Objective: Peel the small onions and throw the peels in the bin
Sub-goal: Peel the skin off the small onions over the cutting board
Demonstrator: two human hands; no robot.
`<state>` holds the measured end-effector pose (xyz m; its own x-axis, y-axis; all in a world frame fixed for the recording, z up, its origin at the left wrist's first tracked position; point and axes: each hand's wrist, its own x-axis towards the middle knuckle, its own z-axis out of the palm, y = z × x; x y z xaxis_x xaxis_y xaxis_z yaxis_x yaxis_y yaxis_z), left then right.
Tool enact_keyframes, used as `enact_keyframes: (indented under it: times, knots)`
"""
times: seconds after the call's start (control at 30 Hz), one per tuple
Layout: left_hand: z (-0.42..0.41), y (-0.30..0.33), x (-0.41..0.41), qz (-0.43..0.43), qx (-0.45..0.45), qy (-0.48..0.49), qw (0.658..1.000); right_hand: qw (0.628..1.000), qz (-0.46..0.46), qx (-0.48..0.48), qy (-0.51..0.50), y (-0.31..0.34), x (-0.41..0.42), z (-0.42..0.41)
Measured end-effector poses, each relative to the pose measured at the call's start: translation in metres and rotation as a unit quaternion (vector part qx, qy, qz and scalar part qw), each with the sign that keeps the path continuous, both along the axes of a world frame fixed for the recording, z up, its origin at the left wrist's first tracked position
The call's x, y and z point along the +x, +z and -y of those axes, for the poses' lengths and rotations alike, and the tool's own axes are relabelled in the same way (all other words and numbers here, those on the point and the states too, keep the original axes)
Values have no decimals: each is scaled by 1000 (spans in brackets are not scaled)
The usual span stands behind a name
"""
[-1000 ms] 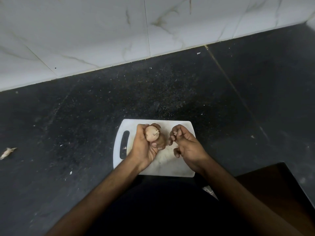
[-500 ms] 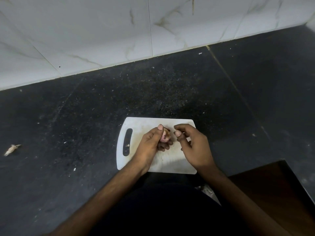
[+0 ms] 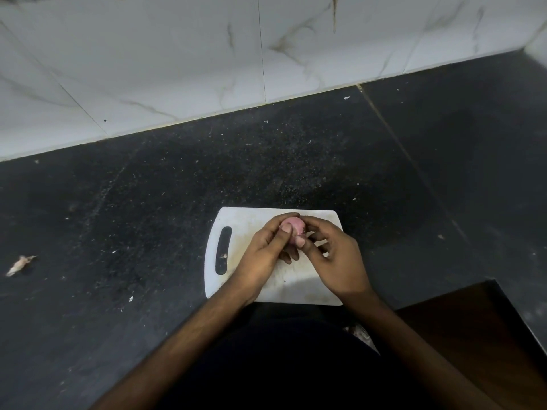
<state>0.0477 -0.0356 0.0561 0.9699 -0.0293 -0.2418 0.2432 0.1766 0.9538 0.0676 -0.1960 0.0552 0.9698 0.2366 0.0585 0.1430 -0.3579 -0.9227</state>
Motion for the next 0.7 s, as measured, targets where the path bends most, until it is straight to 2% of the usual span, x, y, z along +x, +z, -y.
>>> enact_keyframes:
  times: [0.17,0.43,0.53,0.7]
  knots:
    - [-1,-1,-5,41,55,-18,998,999,-18,24,-28,-5,-2,3]
    - [1,-10,-14,48,68,-22,996,999,-22,35,-34,-17,-7,4]
    - [1,-12,-17,45,61,-16,997,999,-22,35,-20,-19,-10,5]
    - [2,-11,-23,26,-3,-8,1000,999,-20,26,5,-12,-9,7]
